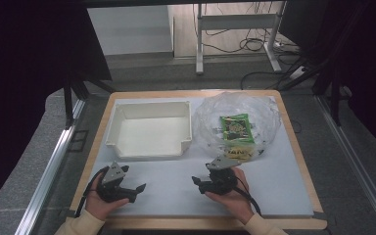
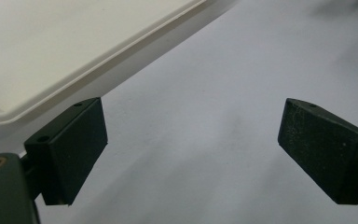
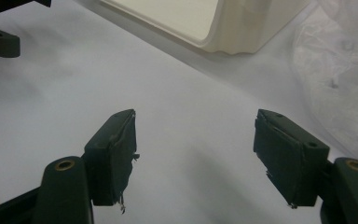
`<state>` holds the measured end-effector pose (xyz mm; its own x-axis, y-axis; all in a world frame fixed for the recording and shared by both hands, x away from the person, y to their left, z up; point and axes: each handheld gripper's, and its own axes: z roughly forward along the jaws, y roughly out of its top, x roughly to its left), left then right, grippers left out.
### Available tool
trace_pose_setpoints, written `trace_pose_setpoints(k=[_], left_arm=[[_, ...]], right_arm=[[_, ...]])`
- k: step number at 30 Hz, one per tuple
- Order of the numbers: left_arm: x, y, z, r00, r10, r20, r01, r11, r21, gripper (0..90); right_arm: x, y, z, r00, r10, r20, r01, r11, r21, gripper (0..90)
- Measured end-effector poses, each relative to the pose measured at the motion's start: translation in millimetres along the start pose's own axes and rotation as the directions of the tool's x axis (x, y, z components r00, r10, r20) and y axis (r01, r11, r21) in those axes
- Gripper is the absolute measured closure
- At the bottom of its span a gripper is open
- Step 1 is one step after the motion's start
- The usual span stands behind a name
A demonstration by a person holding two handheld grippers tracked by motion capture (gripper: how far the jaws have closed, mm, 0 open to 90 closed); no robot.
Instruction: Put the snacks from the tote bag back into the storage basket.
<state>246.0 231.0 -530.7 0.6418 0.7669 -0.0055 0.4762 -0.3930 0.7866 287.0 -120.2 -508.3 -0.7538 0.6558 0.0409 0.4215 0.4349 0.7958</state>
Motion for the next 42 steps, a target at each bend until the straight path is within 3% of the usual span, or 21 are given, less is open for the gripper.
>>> trace_pose_setpoints(k=[27,34,38,42], left_arm=[[-1.3,1.0,2.0,0.9999,0.008,0.008,-0.008,1.0000,0.003,8.3],[-0.6,0.8,0.9,0.9999,0.011,-0.003,-0.011,0.9999,0.009,8.3],[-0.5,0.3,2.6,0.9997,0.011,0.022,-0.012,0.9999,0.012,8.3],[0.3,0.6,2.9,0.9997,0.015,0.021,-0.016,0.9998,0.008,8.2]], right_arm=[[3.0,0.3,-2.3,1.0000,-0.005,-0.001,0.005,0.9999,-0.011,30.7],[4.6,5.1,-3.9,0.9999,-0.010,-0.011,0.010,0.9999,0.000,30.7],[3.5,10.2,-6.1,1.0000,-0.002,-0.002,0.002,1.0000,-0.005,31.0],[3.3,18.5,-11.4,1.0000,0.001,0.006,-0.001,0.9999,-0.015,31.3]])
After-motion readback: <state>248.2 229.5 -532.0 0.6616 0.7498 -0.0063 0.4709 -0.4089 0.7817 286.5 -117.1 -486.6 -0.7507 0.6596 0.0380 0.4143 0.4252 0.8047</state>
